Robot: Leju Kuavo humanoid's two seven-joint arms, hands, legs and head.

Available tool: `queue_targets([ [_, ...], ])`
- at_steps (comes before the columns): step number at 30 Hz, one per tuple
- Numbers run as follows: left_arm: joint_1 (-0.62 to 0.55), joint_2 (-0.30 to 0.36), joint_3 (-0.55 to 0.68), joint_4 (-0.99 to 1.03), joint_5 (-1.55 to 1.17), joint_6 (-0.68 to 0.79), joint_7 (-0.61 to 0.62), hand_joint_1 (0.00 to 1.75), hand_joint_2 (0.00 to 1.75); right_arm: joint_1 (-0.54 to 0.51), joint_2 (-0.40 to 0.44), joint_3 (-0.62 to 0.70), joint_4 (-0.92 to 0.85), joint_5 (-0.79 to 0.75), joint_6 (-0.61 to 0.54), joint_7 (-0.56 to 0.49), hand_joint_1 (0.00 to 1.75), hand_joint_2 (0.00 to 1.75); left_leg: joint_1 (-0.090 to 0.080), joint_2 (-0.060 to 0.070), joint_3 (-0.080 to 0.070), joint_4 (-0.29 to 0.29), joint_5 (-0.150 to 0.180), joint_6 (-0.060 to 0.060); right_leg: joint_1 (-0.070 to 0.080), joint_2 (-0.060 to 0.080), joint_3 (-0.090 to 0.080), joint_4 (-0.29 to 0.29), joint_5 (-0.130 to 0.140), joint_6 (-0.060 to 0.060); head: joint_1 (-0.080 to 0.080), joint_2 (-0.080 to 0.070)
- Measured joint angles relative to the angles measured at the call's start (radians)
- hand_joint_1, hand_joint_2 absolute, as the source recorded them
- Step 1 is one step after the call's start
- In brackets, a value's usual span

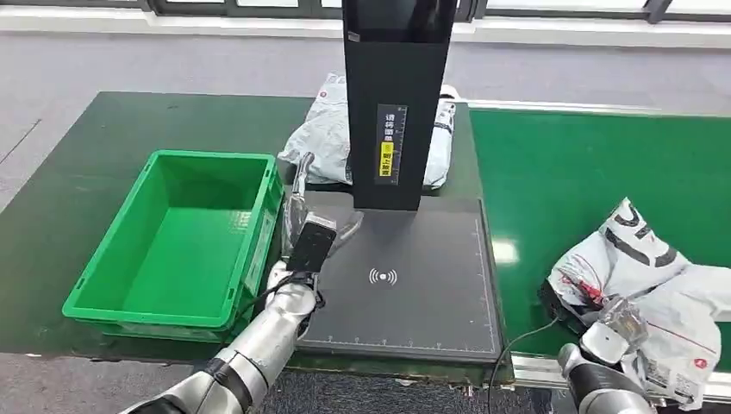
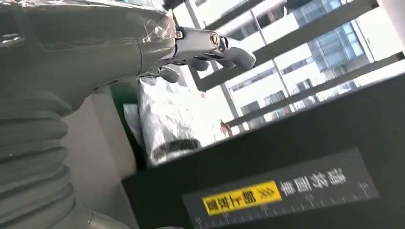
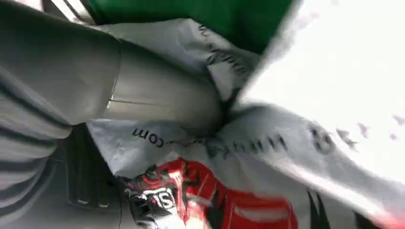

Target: Moved the parcel from conveyor to table for the left to box.

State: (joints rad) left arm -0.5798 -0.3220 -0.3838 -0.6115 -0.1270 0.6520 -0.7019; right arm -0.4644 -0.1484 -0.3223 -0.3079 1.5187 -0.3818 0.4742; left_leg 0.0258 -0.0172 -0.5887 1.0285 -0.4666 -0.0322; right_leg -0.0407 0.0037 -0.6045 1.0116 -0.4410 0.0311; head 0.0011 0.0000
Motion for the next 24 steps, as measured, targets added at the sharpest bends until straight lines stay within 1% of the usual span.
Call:
queue_targets([
  [9,-0.013,0.011,0.021,0.031,-0.006,0.003,0.000,0.00,1.75,0.001,0.016,0.000,0.000,0.000,-0.012,-0.001,1.75,1.75,0.000,0.000,-0.001,0.000,0.000,0.000,0.000,0.000,0.000,0.000,0.000,0.000,0.000,0.000],
  [10,-0.013,0.012,0.023,0.031,-0.008,0.005,0.000,0.00,1.75,0.001,0.016,0.000,0.000,-0.001,-0.038,-0.019,1.75,1.75,0.000,0.000,-0.001,0.000,0.000,0.000,0.000,0.000,0.000,0.000,0.000,0.000,0.000,0.000],
  [11,-0.013,0.013,0.025,0.031,-0.010,0.010,0.000,0.00,1.75,0.001,0.019,0.000,0.000,-0.006,-0.084,-0.044,1.75,1.75,0.000,0.000,-0.002,0.000,0.000,0.000,0.000,0.000,0.000,0.000,0.000,0.000,0.000,0.000],
  [12,-0.013,0.014,0.032,0.029,-0.013,0.014,0.000,0.00,1.75,0.003,0.027,-0.002,-0.005,-0.016,-0.161,-0.093,1.75,1.75,0.000,0.000,-0.002,0.000,0.000,0.000,0.000,0.000,-0.001,0.000,0.000,0.000,0.000,0.000],
  [14,-0.013,0.018,0.047,0.027,-0.027,0.022,0.000,0.00,1.75,0.012,0.055,-0.008,-0.049,-0.078,-0.270,-0.238,1.75,1.75,0.000,0.001,-0.003,0.000,0.000,0.000,0.000,0.000,-0.002,0.001,0.000,0.000,0.000,0.000],
  [16,-0.013,0.022,0.064,0.026,-0.055,0.024,0.000,0.00,1.75,0.032,0.103,-0.014,-0.170,-0.150,-0.309,-0.412,1.75,1.75,0.001,0.001,-0.002,-0.001,0.001,-0.001,0.000,0.001,-0.003,0.001,0.000,0.000,0.000,0.000],
  [18,-0.013,0.025,0.080,0.022,-0.094,0.021,0.005,0.00,1.75,0.039,0.163,-0.014,-0.272,-0.191,-0.316,-0.522,1.75,1.75,0.001,0.001,-0.002,-0.002,0.002,-0.003,0.001,0.002,-0.004,0.001,0.000,0.000,0.000,0.000],
  [20,-0.013,0.027,0.098,0.013,-0.131,0.010,0.008,0.00,1.75,0.060,0.223,0.012,-0.371,-0.232,-0.317,-0.573,1.75,1.75,0.001,0.000,-0.002,-0.003,0.003,-0.004,0.001,0.000,-0.003,0.001,0.000,-0.001,0.000,0.000],
  [22,-0.013,0.031,0.116,0.010,-0.156,-0.003,0.011,0.00,1.75,0.091,0.272,0.079,-0.455,-0.262,-0.317,-0.581,1.75,1.75,0.002,0.000,-0.002,-0.004,0.004,-0.004,0.001,0.000,-0.004,0.002,0.000,-0.001,0.000,0.000],
  [24,-0.014,0.034,0.127,0.010,-0.192,-0.009,0.021,0.00,1.75,0.121,0.306,0.173,-0.530,-0.307,-0.317,-0.584,1.75,1.75,0.002,0.000,-0.002,-0.004,0.004,-0.004,0.001,0.000,-0.004,0.002,0.000,-0.001,0.000,0.000],
])
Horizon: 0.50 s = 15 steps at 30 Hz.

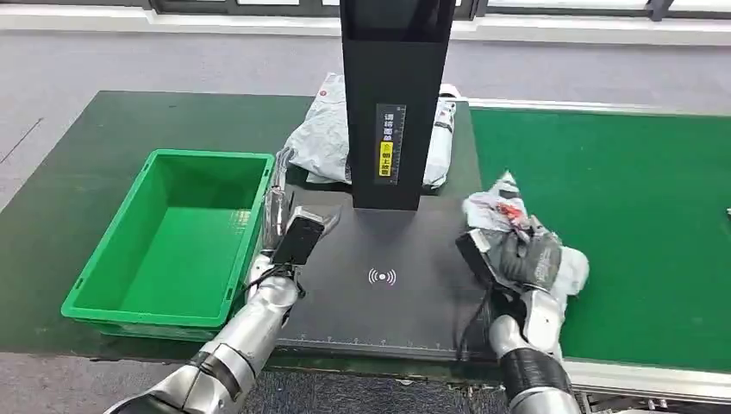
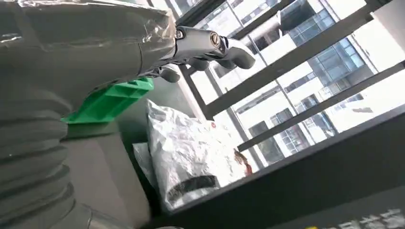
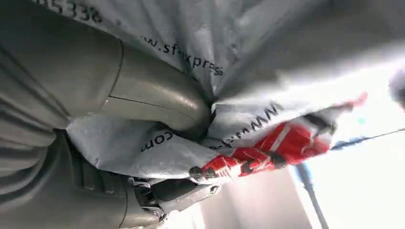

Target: Moved the parcel from conveyor to table for the left to box.

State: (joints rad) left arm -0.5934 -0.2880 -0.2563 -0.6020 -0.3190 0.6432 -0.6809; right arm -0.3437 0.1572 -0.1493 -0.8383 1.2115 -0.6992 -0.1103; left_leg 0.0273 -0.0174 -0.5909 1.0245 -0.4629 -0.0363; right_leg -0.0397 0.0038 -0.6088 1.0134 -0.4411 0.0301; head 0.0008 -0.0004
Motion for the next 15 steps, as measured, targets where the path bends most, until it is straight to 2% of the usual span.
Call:
queue_targets([
  [4,-0.003,0.008,0.019,-0.013,-0.047,-0.013,0.025,0.00,1.75,0.053,0.027,0.218,-0.130,-0.085,0.033,0.005,1.75,1.75,0.000,0.001,-0.001,0.000,0.000,0.000,0.000,0.002,-0.001,0.000,0.000,0.000,0.000,0.000],
  [8,-0.003,0.018,0.043,-0.043,-0.057,-0.029,0.032,0.00,1.75,0.070,0.028,0.388,-0.204,-0.168,0.125,0.007,1.75,1.75,0.000,0.001,-0.001,0.000,0.000,0.000,0.000,0.001,-0.001,0.000,0.000,0.000,0.000,0.000],
  [13,-0.003,0.026,0.067,-0.072,-0.065,-0.047,0.027,0.00,1.75,0.072,0.023,0.536,-0.237,-0.304,0.402,-0.006,1.75,1.75,0.000,0.001,-0.001,0.000,0.000,0.000,0.000,0.001,-0.002,0.000,0.000,0.000,0.000,0.000],
  [15,-0.003,0.026,0.067,-0.073,-0.065,-0.048,0.027,0.00,1.75,0.073,0.022,0.540,-0.237,-0.306,0.409,-0.006,1.75,1.75,0.000,0.001,-0.001,0.000,0.000,0.000,0.000,0.001,-0.002,0.000,0.000,0.000,0.000,0.000],
])
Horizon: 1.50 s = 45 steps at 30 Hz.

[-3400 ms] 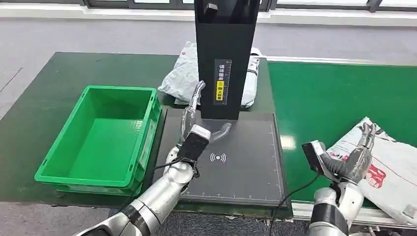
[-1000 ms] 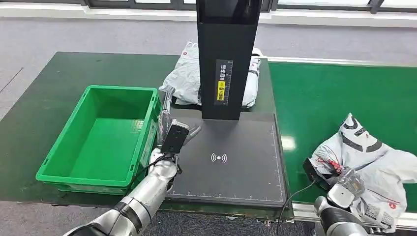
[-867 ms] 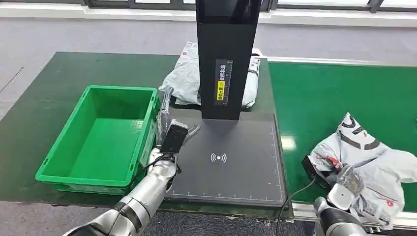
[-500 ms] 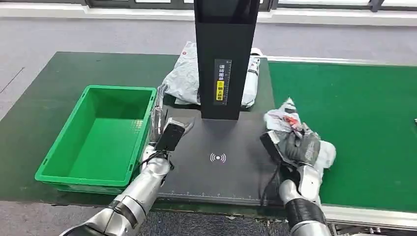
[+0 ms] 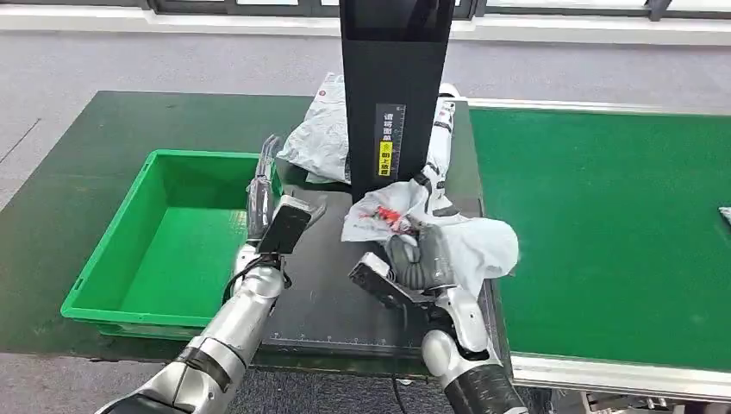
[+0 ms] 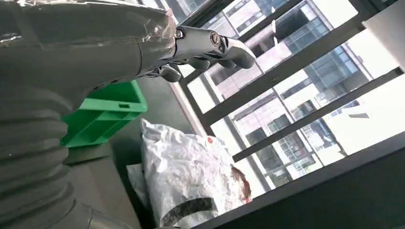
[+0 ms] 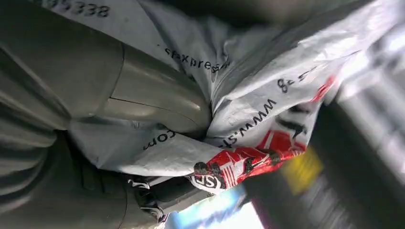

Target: Moved the parcel from conveyor to table for the left to box.

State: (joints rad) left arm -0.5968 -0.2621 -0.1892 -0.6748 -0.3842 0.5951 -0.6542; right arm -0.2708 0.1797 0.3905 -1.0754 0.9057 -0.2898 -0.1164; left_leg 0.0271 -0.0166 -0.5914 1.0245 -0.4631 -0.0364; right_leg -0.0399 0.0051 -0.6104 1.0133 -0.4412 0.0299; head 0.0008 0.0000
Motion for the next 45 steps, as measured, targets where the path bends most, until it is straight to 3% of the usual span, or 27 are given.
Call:
queue_targets([
  [6,0.000,0.000,0.000,0.000,0.000,-0.001,0.000,0.00,1.75,0.000,0.000,0.004,0.000,-0.003,0.007,-0.001,1.75,1.75,0.000,0.000,0.000,0.000,0.000,0.000,0.000,0.000,0.000,0.000,0.000,0.000,0.000,0.000],
  [7,0.000,0.000,0.001,-0.001,-0.001,-0.002,-0.002,0.00,1.75,0.001,-0.001,0.011,0.000,-0.007,0.021,-0.002,0.00,1.75,0.000,0.000,0.000,0.000,0.000,0.000,0.000,0.000,0.000,0.000,0.000,0.000,0.000,0.000],
  [10,0.000,0.002,0.006,-0.012,-0.002,-0.006,-0.010,0.00,1.75,0.008,-0.008,0.096,0.018,-0.045,0.088,-0.026,0.00,1.75,0.000,0.000,0.000,0.000,0.000,0.000,0.000,0.000,0.000,0.000,0.000,0.000,0.000,0.000],
  [12,0.004,0.003,0.019,-0.048,0.039,-0.033,-0.028,0.00,1.75,-0.027,-0.025,0.206,0.121,-0.084,0.160,-0.034,0.00,1.75,0.000,0.000,0.000,0.000,0.000,0.000,0.000,0.000,0.000,0.000,0.000,0.000,0.000,0.000],
  [18,0.051,0.008,0.019,-0.113,0.047,-0.049,-0.011,0.00,1.75,-0.055,-0.040,0.225,0.179,-0.117,0.117,-0.026,0.00,1.75,0.000,0.000,0.000,0.000,0.000,0.000,0.000,0.000,0.000,0.000,0.000,0.000,0.000,0.000],
  [22,0.082,0.016,0.019,-0.131,0.046,-0.069,0.011,0.00,1.75,-0.032,-0.056,0.221,0.155,-0.130,0.006,-0.020,0.00,1.75,0.000,0.000,0.000,0.000,0.000,0.000,0.000,-0.001,0.000,0.000,0.000,0.000,0.000,0.000],
  [27,0.167,0.032,0.019,-0.142,0.067,-0.129,-0.023,0.00,1.75,0.078,-0.069,0.108,-0.035,-0.188,-0.222,-0.145,0.00,1.75,0.000,0.000,0.000,0.000,-0.002,0.000,0.000,-0.001,0.000,-0.001,-0.001,-0.001,0.000,0.000],
  [33,0.214,0.034,0.009,-0.141,0.112,-0.217,-0.046,0.00,1.75,0.151,-0.057,-0.053,-0.166,-0.510,-0.371,-0.456,0.00,1.75,-0.001,0.002,0.001,0.000,-0.003,0.000,-0.001,0.000,0.000,-0.001,-0.002,-0.001,0.000,0.000],
  [35,0.222,0.035,-0.005,-0.136,0.114,-0.253,-0.046,0.00,1.75,0.157,-0.052,-0.093,-0.174,-0.597,-0.387,-0.514,0.00,1.75,-0.001,0.002,0.001,0.000,-0.003,0.000,0.000,0.000,0.000,-0.001,-0.001,-0.001,0.000,0.000],
  [45,0.237,0.043,-0.162,-0.100,0.005,-0.299,-0.047,0.02,1.75,0.161,-0.030,-0.185,-0.183,-0.658,-0.395,-0.536,0.00,1.75,-0.001,0.002,0.001,0.000,-0.002,0.000,-0.001,0.000,0.000,-0.001,-0.001,-0.002,0.000,0.000],
])
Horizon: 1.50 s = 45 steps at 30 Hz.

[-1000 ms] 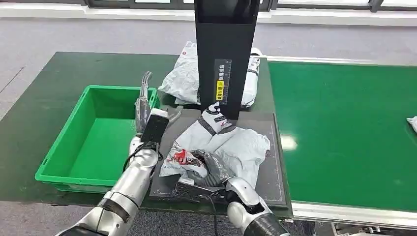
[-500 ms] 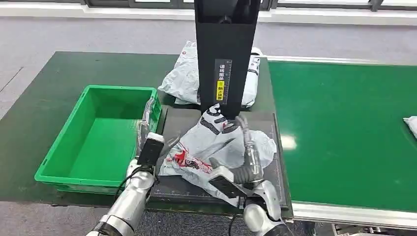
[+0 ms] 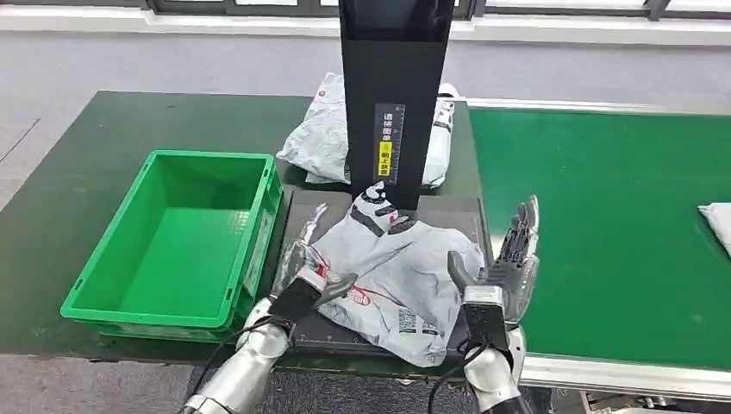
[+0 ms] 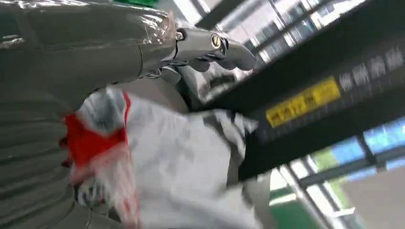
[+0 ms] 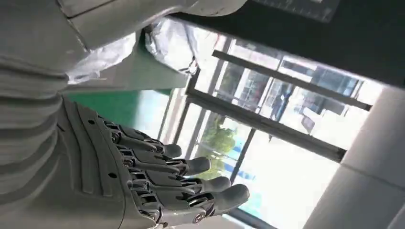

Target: Moved the parcel from conveyor to table for the left to box.

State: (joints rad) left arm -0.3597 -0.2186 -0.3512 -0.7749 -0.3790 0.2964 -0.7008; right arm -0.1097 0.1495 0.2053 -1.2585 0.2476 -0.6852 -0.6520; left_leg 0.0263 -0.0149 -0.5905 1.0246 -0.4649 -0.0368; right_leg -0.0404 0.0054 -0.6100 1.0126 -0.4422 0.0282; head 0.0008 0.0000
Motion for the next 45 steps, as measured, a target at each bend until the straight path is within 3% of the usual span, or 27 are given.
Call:
queue_targets([
  [1,-0.009,0.001,-0.017,0.025,-0.032,0.000,0.002,0.02,1.75,-0.003,0.000,-0.007,0.000,0.002,0.004,0.007,0.00,1.75,0.000,0.000,0.000,0.000,0.000,0.000,0.000,0.000,0.000,0.000,0.000,0.000,0.000,0.000],
  [2,-0.017,0.002,-0.036,0.056,-0.093,0.007,0.032,0.28,1.75,-0.007,0.001,-0.014,0.000,0.003,0.008,0.014,0.00,1.75,0.000,0.000,0.000,0.000,0.000,0.000,0.000,0.000,0.000,0.000,0.000,0.000,0.000,0.000],
  [3,-0.031,0.002,-0.060,0.089,-0.168,0.015,0.086,1.75,1.75,-0.011,0.001,-0.020,0.000,0.003,0.014,0.019,0.00,1.75,0.000,-0.001,0.000,0.000,0.000,0.000,0.000,-0.001,0.000,0.000,0.000,0.000,0.000,0.000],
  [6,-0.073,0.003,-0.155,0.194,-0.347,0.021,0.217,1.75,1.75,-0.017,0.002,-0.037,0.000,0.014,0.036,0.040,0.00,1.75,0.000,-0.001,0.000,0.000,0.000,0.000,0.000,-0.001,0.000,0.000,0.000,0.000,0.000,0.000],
  [9,-0.119,0.002,-0.215,0.261,-0.401,-0.004,0.252,1.75,1.75,-0.016,0.002,-0.046,0.000,0.027,0.050,0.052,0.00,1.75,0.000,-0.003,0.002,0.000,0.000,0.000,0.000,-0.002,0.003,0.000,0.000,0.000,0.000,0.000],
  [16,-0.183,0.002,-0.280,0.328,-0.431,-0.021,0.270,1.75,1.75,-0.014,0.003,-0.055,-0.006,0.066,0.058,0.087,0.00,1.75,0.000,-0.003,0.007,0.000,0.000,0.000,0.000,-0.003,0.009,0.000,-0.001,0.000,0.000,0.000],
  [22,-0.198,0.002,-0.247,0.306,-0.373,0.101,0.224,1.75,1.75,0.014,0.012,-0.064,-0.023,0.104,0.075,0.101,0.00,1.75,0.000,-0.002,0.008,0.000,0.000,0.000,0.000,-0.001,0.008,0.000,0.000,0.000,0.000,0.000],
  [26,-0.190,0.013,-0.164,0.208,-0.319,0.232,0.216,1.75,1.75,0.036,0.018,-0.065,-0.034,0.111,0.072,0.100,0.00,1.75,0.000,-0.002,0.006,0.000,0.001,0.000,0.000,0.000,0.006,0.000,0.000,-0.001,0.000,0.000],
  [30,-0.188,0.059,-0.049,0.011,-0.547,0.380,0.380,1.75,1.75,0.065,0.023,-0.067,-0.056,0.114,0.067,0.100,0.00,1.75,0.001,-0.002,0.004,0.000,0.001,-0.001,0.001,0.000,0.004,0.000,0.000,-0.001,0.000,0.000],
  [36,-0.189,0.087,0.182,-0.216,-0.888,0.398,0.428,1.75,1.75,0.088,0.023,-0.068,-0.071,0.111,0.056,0.099,0.00,1.75,0.001,-0.001,0.003,0.000,0.000,-0.001,0.000,0.000,0.003,0.000,0.000,-0.001,0.000,0.000],
  [45,-0.172,0.092,0.453,-0.420,-0.997,0.398,0.392,1.75,1.75,0.102,0.023,-0.073,-0.074,0.087,0.043,0.081,0.00,1.75,0.001,0.000,0.002,-0.001,0.000,0.000,0.001,0.001,0.002,0.000,0.000,-0.001,0.000,0.000],
])
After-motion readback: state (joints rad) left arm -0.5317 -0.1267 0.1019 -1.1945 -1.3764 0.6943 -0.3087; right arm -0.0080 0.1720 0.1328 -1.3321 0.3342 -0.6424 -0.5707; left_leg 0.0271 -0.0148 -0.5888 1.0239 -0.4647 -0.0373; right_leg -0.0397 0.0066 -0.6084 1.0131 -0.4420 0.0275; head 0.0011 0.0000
